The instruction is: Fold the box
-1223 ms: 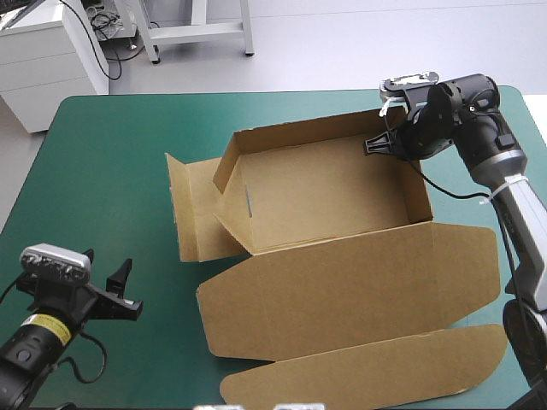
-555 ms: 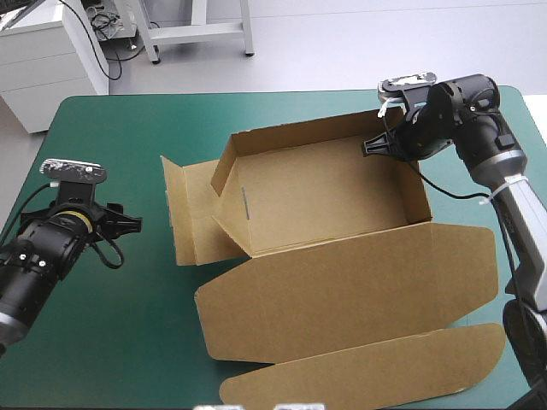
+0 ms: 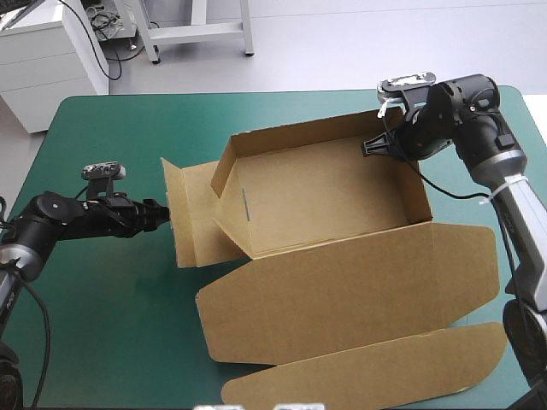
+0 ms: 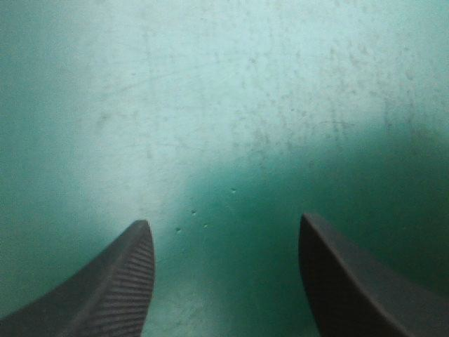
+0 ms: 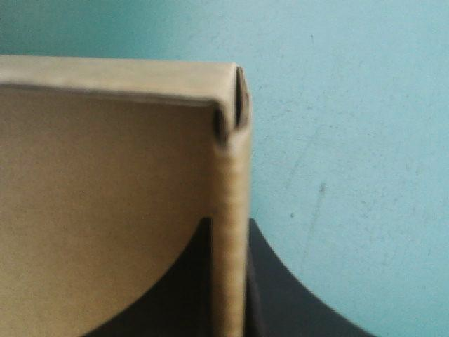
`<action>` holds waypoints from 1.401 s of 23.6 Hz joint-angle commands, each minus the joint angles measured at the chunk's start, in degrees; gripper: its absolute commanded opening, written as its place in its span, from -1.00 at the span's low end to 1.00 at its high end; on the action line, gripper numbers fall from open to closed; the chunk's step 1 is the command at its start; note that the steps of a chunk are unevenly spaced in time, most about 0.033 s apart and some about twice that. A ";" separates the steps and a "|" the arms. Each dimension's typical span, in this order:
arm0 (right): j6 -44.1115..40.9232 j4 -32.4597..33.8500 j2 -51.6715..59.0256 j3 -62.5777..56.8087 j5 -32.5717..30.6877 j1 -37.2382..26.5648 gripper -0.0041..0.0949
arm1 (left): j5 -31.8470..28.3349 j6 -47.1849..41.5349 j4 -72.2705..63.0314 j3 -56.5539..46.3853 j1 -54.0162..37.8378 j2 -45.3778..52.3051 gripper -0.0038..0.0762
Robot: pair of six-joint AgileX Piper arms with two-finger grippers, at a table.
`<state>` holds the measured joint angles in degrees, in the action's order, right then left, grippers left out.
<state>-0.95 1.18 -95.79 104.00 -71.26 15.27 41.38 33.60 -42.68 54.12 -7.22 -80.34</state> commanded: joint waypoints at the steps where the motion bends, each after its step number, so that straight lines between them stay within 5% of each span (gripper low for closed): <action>1: 0.57 -0.70 3.05 1.93 -0.58 -0.27 -0.96 | -0.99 2.96 -7.51 1.87 -0.07 -0.10 0.17; 7: 0.95 -0.70 3.05 1.93 -0.58 -0.27 -0.96 | 0.93 4.95 -10.91 1.74 -0.07 -1.43 0.17; 13: 0.95 -1.18 3.05 1.93 -0.58 -0.27 -0.96 | 7.02 17.51 -26.04 1.74 0.15 -4.96 0.17; 20: 0.95 -2.78 3.05 1.93 -0.58 -0.27 -0.96 | 8.87 18.65 -25.91 1.74 0.67 -12.16 0.17; 27: 0.95 -2.54 2.94 1.93 -0.58 -0.27 -0.96 | 24.99 31.82 -46.25 1.74 5.72 -14.06 0.17; 33: 0.95 -1.18 2.48 1.93 -0.34 -0.27 -0.96 | 32.15 32.47 -47.11 1.74 5.60 -13.88 0.04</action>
<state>0.00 1.13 -95.73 104.00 -71.26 14.79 66.37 65.24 -85.26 54.33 -1.82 -96.69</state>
